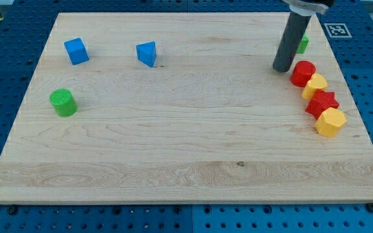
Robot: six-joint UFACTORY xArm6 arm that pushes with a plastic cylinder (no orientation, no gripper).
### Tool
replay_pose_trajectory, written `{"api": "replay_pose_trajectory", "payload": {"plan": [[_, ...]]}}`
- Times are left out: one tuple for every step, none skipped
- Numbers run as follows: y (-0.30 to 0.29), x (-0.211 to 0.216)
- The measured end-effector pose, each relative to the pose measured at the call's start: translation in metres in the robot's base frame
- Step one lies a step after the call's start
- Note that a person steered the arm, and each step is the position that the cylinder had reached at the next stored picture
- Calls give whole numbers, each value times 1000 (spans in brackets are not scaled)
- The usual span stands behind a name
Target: Slightly push the red circle to the right
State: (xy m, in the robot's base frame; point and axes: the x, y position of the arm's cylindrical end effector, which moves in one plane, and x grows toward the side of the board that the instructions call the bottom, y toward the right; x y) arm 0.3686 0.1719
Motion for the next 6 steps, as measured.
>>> {"api": "replay_pose_trajectory", "payload": {"plan": [[-7,6],[-2,17],[16,17],[26,17],[29,17],[28,17]]}}
